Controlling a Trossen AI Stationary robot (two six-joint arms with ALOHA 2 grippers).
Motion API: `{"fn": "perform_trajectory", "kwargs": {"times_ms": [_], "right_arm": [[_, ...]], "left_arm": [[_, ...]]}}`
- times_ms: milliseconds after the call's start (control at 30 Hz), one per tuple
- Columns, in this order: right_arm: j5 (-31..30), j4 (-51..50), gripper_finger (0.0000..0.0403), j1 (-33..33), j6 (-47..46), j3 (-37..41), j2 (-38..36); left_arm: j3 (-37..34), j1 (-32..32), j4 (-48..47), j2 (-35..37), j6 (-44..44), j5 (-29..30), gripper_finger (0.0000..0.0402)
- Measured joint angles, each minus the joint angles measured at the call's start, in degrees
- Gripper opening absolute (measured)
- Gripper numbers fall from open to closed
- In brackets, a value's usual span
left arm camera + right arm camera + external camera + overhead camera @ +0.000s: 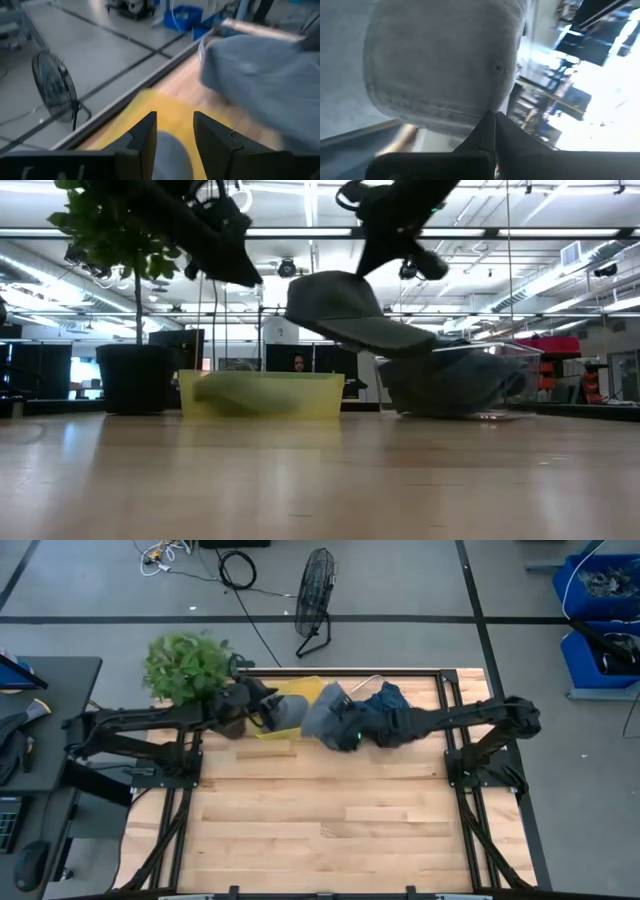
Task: Pick & Place hat
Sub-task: Put the gray cap into the yellow bin
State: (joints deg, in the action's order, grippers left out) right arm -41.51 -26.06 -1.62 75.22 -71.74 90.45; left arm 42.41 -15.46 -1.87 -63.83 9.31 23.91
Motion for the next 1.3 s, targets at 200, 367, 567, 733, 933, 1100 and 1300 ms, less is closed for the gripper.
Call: {"fn": "perform_trajectory", "kwargs": {"times_ms": [200,367,567,733,933,1100,1300], "right_arm": [[12.9,11.3,0.0000,8.8,15.1,0.0,0.1],[26.7,16.4,0.0000,15.3,21.2,-0.1,2.7],[35.2,28.2,0.0000,20.0,30.4,-0.1,7.9],[44.0,34.9,0.0000,21.6,30.7,-0.1,12.0],[47.4,34.8,0.0000,21.5,27.0,-0.1,16.8],[48.3,34.8,0.0000,21.5,24.2,-0.1,21.2],[48.6,35.7,0.0005,20.8,22.1,-0.2,24.0]], "left_arm": [[0.0,0.0,0.7,3.3,-2.8,-0.1,0.0131],[0.0,0.0,1.8,3.5,-4.5,-0.1,0.0131],[0.0,0.0,1.7,3.5,-4.5,-0.1,0.0131],[0.0,-0.1,1.7,3.5,-4.6,-0.1,0.0131],[0.0,-0.1,1.7,3.5,-4.6,-0.1,0.0131],[0.0,-0.1,1.7,3.5,-4.6,-0.1,0.0131],[0.0,-0.1,1.6,3.5,-4.6,-0.1,0.0131]]}}
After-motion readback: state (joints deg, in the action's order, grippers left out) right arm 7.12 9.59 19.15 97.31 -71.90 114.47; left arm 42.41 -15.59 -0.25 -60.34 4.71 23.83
